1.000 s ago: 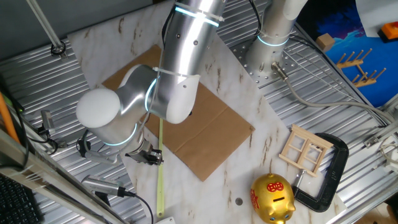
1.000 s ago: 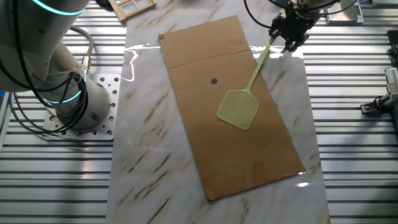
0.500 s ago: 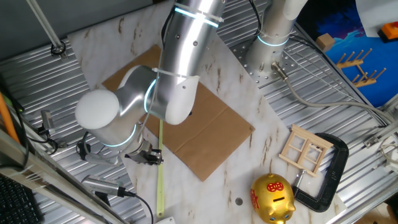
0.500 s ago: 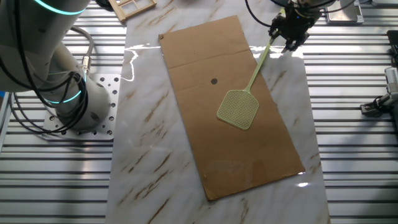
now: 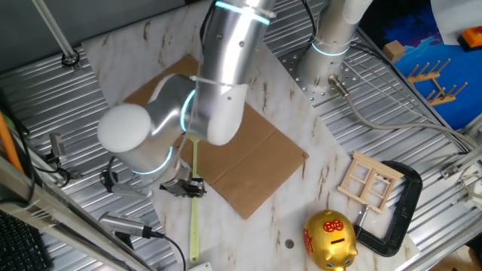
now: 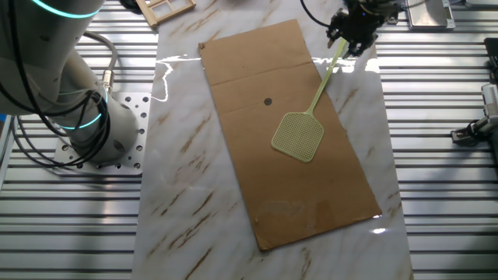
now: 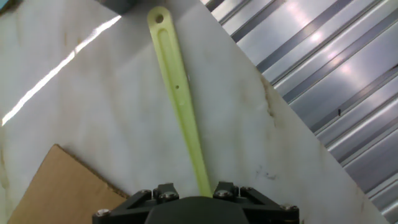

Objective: Swat with a flyswatter

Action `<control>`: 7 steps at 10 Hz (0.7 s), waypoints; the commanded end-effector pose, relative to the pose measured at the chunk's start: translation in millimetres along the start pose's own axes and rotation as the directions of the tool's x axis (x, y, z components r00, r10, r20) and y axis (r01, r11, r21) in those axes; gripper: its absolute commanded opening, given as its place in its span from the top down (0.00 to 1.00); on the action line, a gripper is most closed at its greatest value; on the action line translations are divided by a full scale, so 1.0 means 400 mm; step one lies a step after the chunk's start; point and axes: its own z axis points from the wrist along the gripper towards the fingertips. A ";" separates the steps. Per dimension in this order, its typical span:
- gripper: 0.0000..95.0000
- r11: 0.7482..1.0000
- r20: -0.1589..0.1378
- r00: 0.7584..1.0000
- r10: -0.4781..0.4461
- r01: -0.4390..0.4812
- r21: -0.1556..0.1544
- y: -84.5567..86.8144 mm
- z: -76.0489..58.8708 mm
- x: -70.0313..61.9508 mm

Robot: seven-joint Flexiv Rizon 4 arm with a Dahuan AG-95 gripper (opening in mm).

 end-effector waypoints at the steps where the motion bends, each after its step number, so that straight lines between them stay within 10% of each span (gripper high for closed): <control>1: 0.60 1.000 0.004 1.000 -0.002 0.002 0.003 0.005 0.014 0.006; 7: 0.60 0.999 0.000 1.000 0.014 -0.014 0.031 0.004 0.038 -0.030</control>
